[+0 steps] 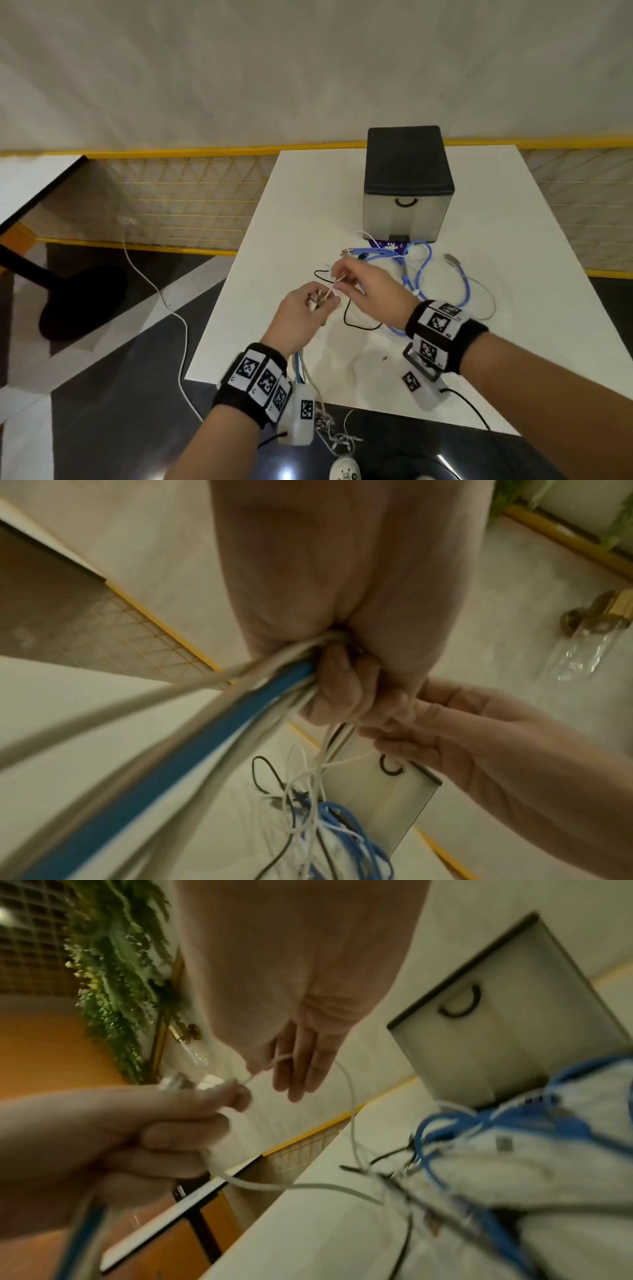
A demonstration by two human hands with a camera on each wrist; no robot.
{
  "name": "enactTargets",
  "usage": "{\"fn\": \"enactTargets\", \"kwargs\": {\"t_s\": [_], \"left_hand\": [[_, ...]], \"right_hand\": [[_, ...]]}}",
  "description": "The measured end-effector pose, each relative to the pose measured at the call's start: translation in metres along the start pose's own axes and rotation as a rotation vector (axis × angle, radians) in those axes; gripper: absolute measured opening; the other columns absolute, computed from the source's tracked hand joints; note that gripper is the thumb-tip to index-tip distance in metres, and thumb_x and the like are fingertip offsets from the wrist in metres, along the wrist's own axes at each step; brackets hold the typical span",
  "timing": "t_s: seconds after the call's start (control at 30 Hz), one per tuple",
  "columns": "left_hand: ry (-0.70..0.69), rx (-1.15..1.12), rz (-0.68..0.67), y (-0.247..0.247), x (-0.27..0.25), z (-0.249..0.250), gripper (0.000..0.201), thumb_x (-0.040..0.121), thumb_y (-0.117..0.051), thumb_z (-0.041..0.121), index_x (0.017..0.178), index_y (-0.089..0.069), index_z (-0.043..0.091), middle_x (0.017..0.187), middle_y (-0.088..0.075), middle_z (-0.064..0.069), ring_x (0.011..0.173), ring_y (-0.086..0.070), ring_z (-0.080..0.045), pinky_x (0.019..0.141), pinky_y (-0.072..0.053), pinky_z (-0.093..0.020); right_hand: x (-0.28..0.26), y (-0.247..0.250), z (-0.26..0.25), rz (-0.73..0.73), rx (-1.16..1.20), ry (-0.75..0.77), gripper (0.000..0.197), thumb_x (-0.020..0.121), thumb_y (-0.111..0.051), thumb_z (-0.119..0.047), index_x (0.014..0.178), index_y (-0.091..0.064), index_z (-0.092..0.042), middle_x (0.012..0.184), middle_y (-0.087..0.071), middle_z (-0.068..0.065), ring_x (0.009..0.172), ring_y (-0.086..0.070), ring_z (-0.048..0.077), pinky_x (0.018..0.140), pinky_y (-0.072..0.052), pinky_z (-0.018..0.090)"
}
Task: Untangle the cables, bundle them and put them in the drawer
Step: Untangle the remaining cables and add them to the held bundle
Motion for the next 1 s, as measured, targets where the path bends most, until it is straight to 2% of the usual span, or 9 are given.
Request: {"fn": "enactTargets", "kwargs": {"t_s": [0.13, 0.3, 0.4, 0.5, 0.63, 0.7, 0.83, 0.9, 1.0], "left_hand": [[-0.166, 0.024, -0.114, -0.002, -0.010, 0.016, 0.011, 0.093, -0.068, 0.031, 0.092, -0.069, 0.021, 0.061, -0.058, 0.024, 0.054, -0.049, 0.002, 0.060, -0.039, -0.014], [-0.220, 0.227, -0.480, -0.011, -0.021, 0.016, 0.014, 0.092, -0.069, 0.032, 0.084, -0.065, 0.022, 0.074, -0.059, 0.012, 0.057, -0.051, -0.005, 0.062, -0.045, -0.017], [-0.173, 0.326, -0.583, -0.015, -0.025, 0.005, 0.005, 0.093, -0.068, 0.033, 0.093, -0.070, 0.028, 0.075, -0.068, 0.012, 0.069, -0.060, -0.003, 0.071, -0.044, -0.017], [-0.141, 0.229, -0.397, -0.005, -0.016, 0.005, 0.030, 0.094, -0.066, 0.035, 0.123, -0.065, 0.039, 0.105, -0.073, 0.012, 0.088, -0.064, 0.000, 0.079, -0.045, -0.013], [-0.012, -0.350, 0.053, 0.008, 0.002, 0.030, 0.022, 0.100, -0.057, 0.027, 0.119, -0.066, 0.020, 0.102, -0.078, -0.006, 0.041, -0.034, -0.008, 0.041, -0.029, -0.015], [0.077, -0.527, 0.009, 0.005, 0.009, 0.045, 0.026, 0.102, -0.053, 0.033, 0.116, -0.066, 0.016, 0.096, -0.078, -0.004, 0.042, -0.026, -0.009, 0.040, -0.024, -0.017], [0.139, -0.543, -0.111, -0.008, 0.020, 0.072, 0.018, 0.097, -0.063, 0.025, 0.107, -0.066, 0.011, 0.063, -0.057, 0.006, 0.041, -0.037, -0.004, 0.040, -0.023, -0.016], [0.115, -0.549, -0.068, -0.010, 0.023, 0.078, 0.019, 0.092, -0.069, 0.014, 0.112, -0.069, 0.011, 0.070, -0.061, 0.000, 0.043, -0.035, -0.005, 0.040, -0.026, -0.016], [-0.008, -0.489, -0.028, -0.010, 0.021, 0.085, 0.023, 0.090, -0.071, 0.014, 0.112, -0.072, 0.022, 0.084, -0.065, -0.017, 0.044, -0.032, -0.005, 0.041, -0.031, -0.014]], "right_hand": [[0.013, 0.034, 0.005, 0.175, 0.146, -0.114, 0.014, 0.096, -0.052, -0.014, 0.105, -0.061, -0.007, 0.102, -0.067, 0.005, 0.092, -0.065, 0.019, 0.086, -0.051, 0.032], [0.027, 0.051, -0.003, 0.347, 0.489, -0.245, 0.017, 0.091, -0.062, -0.009, 0.108, -0.061, -0.009, 0.109, -0.067, 0.016, 0.093, -0.064, 0.038, 0.083, -0.053, 0.041], [0.035, 0.067, -0.004, 0.473, 0.622, -0.262, 0.020, 0.088, -0.067, -0.013, 0.105, -0.060, -0.021, 0.120, -0.062, 0.004, 0.099, -0.067, 0.023, 0.091, -0.054, 0.042], [0.032, 0.080, -0.013, 0.430, 0.644, -0.189, 0.025, 0.089, -0.063, -0.002, 0.112, -0.055, -0.007, 0.125, -0.060, 0.008, 0.101, -0.067, 0.005, 0.093, -0.053, 0.026], [0.006, 0.079, -0.033, 0.220, 0.565, -0.072, 0.018, 0.090, -0.058, 0.003, 0.107, -0.055, 0.001, 0.118, -0.064, 0.010, 0.104, -0.067, 0.007, 0.089, -0.052, 0.020], [-0.010, 0.067, -0.036, 0.085, 0.532, -0.006, 0.012, 0.090, -0.055, 0.007, 0.100, -0.056, -0.001, 0.118, -0.064, 0.013, 0.108, -0.066, 0.014, 0.095, -0.052, 0.027], [-0.040, 0.046, -0.027, -0.080, 0.348, 0.116, 0.011, 0.089, -0.055, 0.010, 0.095, -0.060, 0.002, 0.114, -0.055, 0.016, 0.110, -0.062, 0.023, 0.099, -0.050, 0.039], [-0.051, 0.049, -0.022, -0.049, 0.429, 0.046, 0.013, 0.092, -0.055, 0.004, 0.103, -0.058, -0.003, 0.117, -0.057, 0.010, 0.109, -0.064, 0.021, 0.096, -0.051, 0.036], [-0.054, 0.062, -0.011, 0.215, 0.552, -0.151, 0.017, 0.100, -0.046, -0.017, 0.112, -0.054, -0.007, 0.116, -0.061, 0.013, 0.097, -0.070, 0.021, 0.090, -0.055, 0.037]]}}
Point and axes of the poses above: each hand's wrist, its own x-axis towards the middle knuckle, its own y-axis out of the back of the hand, z = x × y, the point moved 2 cm from there along x, towards the middle knuckle
